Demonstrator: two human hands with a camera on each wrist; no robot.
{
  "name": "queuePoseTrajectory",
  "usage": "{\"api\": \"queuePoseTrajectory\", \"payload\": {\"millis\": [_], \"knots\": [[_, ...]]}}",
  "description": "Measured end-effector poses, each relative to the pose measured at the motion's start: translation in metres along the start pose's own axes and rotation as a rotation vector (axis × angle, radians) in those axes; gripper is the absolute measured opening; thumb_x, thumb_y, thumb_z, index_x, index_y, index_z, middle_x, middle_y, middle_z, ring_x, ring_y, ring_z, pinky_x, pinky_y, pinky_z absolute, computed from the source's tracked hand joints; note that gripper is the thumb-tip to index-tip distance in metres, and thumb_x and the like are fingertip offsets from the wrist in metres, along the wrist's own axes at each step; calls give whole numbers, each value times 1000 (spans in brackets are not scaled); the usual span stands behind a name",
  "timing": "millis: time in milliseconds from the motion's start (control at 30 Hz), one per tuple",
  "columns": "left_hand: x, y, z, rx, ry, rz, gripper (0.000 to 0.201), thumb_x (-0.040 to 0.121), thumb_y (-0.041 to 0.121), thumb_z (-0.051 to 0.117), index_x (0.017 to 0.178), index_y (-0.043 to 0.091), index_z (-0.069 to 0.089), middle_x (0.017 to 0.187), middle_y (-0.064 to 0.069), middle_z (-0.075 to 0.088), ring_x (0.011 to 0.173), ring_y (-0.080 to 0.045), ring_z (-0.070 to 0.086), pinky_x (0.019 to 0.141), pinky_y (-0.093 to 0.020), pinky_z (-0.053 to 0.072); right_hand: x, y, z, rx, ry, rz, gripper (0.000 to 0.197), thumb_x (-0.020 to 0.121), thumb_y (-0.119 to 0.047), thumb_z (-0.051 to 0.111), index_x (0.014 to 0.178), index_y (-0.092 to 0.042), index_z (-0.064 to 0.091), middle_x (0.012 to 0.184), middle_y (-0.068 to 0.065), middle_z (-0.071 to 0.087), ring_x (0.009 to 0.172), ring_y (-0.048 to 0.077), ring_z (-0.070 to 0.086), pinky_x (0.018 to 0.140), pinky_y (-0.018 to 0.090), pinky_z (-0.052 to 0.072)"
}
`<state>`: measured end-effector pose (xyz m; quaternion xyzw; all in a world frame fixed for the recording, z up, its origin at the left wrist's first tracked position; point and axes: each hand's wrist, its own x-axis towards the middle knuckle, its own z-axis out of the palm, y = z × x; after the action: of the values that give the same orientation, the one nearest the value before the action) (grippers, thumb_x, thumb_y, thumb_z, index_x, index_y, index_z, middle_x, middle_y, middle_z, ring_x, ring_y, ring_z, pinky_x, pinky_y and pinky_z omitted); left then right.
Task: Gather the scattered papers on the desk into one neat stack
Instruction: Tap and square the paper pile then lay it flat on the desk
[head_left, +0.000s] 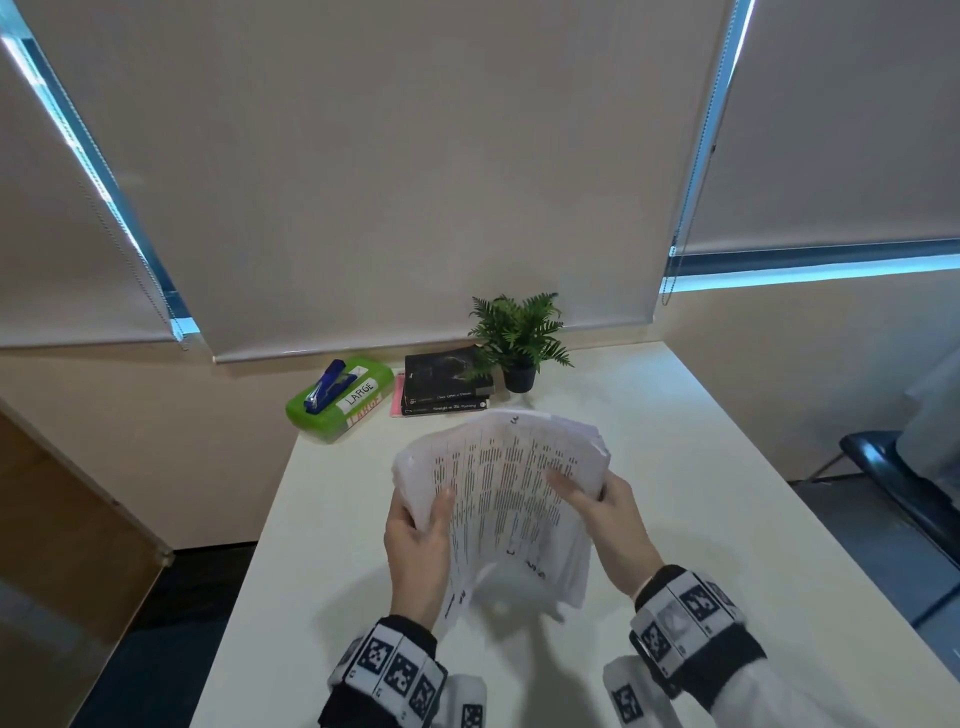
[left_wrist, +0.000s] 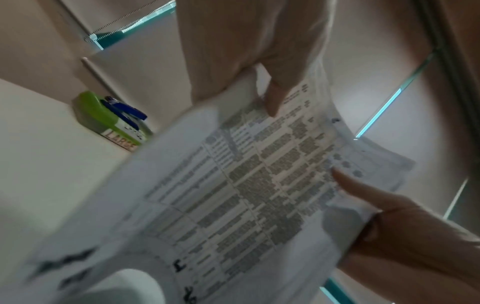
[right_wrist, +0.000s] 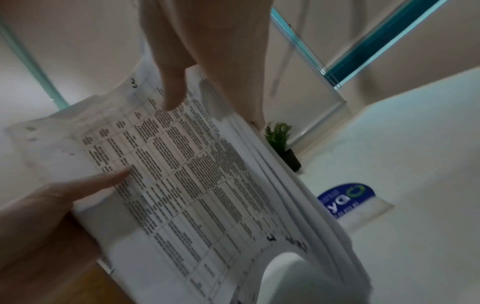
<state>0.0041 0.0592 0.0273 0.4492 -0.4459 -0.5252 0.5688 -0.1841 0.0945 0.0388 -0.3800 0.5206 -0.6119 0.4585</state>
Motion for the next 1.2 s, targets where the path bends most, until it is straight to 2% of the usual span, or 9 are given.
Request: {"api": "queuePoseTrajectory", "payload": {"millis": [167, 300, 400, 667, 800, 867, 967, 1100, 1200], "knots": [[19, -16, -18, 36, -42, -155, 49, 72, 7, 79, 116, 8, 57, 109, -9, 67, 99, -21, 65, 69, -19, 54, 4, 12, -9, -19, -66, 68, 50, 72, -1, 77, 118, -8, 60, 106, -10, 67, 94, -5, 65, 72, 15, 53], [32, -15, -21, 30, -101, -211, 37, 73, 4, 77, 108, 2, 66, 102, -12, 73, 93, -23, 70, 70, -26, 58, 12, 11, -4, -48, -41, 66, 35, 72, 0, 77, 106, -6, 70, 101, 9, 74, 92, 20, 71, 83, 36, 55], [37, -21, -24, 49, -83, -207, 34, 73, 2, 77, 106, 2, 66, 101, -10, 73, 87, -20, 70, 70, -25, 58, 18, 10, -3, -39, -32, 90, 32, 76, -7, 76, 107, -6, 69, 100, 10, 75, 94, 27, 71, 82, 40, 56], [47, -45, -21, 127, -74, -262, 23, 69, 5, 81, 86, 15, 69, 87, 0, 72, 82, -14, 68, 68, -21, 52, 32, 13, -2, -43, 3, 41, 49, 71, -7, 80, 114, -7, 57, 103, 9, 71, 90, 16, 71, 70, 26, 58], [53, -54, -24, 187, -105, -296, 23, 68, 2, 81, 81, 15, 68, 85, -1, 71, 82, -15, 66, 74, -28, 53, 36, 25, -6, -101, -63, 149, 32, 74, 2, 75, 105, -5, 69, 101, 10, 74, 98, 26, 70, 87, 38, 56], [55, -57, -23, 193, -108, -298, 24, 69, -3, 79, 78, 16, 66, 82, 1, 70, 78, -13, 65, 67, -22, 53, 40, 29, -6, -87, -64, 197, 25, 75, 4, 73, 98, -5, 73, 100, 12, 75, 100, 30, 68, 90, 42, 54], [59, -60, -23, 185, -120, -302, 23, 71, -5, 76, 79, 14, 67, 84, -1, 70, 77, -15, 66, 58, -15, 55, 44, 32, -3, -75, -36, 226, 23, 74, 4, 73, 97, -3, 73, 100, 13, 75, 100, 33, 68, 88, 42, 55], [59, -60, -20, 133, -102, -274, 24, 71, 0, 78, 91, 10, 68, 92, -6, 73, 84, -19, 69, 69, -27, 58, 49, 19, 2, -83, -10, 143, 24, 77, -4, 73, 101, -2, 72, 98, 9, 75, 95, 28, 70, 83, 40, 57], [51, -58, -18, 78, -95, -234, 24, 73, 1, 77, 91, 15, 69, 85, 5, 75, 80, -11, 71, 71, -27, 55, 51, 11, -2, -55, -10, 88, 20, 77, -3, 73, 96, -8, 74, 95, 6, 76, 89, 21, 71, 78, 34, 57]]}}
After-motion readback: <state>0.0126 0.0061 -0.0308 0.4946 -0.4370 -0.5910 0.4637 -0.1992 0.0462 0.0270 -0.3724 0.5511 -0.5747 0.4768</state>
